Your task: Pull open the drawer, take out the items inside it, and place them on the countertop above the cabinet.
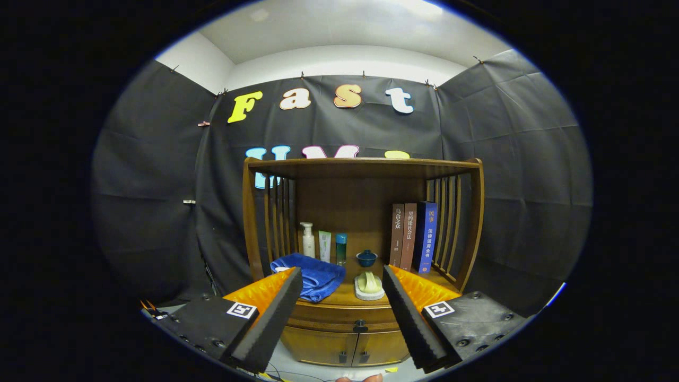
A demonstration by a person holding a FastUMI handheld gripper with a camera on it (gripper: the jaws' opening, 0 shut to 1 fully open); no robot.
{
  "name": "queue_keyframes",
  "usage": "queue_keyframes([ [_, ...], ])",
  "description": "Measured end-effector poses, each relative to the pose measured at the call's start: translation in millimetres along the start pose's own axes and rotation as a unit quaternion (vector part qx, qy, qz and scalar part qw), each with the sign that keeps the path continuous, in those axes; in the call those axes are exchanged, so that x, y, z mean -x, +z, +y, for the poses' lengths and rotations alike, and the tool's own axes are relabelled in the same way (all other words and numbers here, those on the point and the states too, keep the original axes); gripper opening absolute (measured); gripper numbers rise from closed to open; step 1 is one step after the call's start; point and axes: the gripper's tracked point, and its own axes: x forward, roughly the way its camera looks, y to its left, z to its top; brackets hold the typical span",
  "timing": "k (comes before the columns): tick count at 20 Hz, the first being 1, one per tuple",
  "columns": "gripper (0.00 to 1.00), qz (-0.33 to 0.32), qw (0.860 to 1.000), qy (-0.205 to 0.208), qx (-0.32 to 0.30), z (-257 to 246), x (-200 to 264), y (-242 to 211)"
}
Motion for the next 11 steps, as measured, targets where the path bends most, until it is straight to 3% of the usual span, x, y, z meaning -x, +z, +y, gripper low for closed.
queue_keyframes([
  [11,0.99,-0.016,1.0,0.0,0.0,-1.9,7.7,11.1],
])
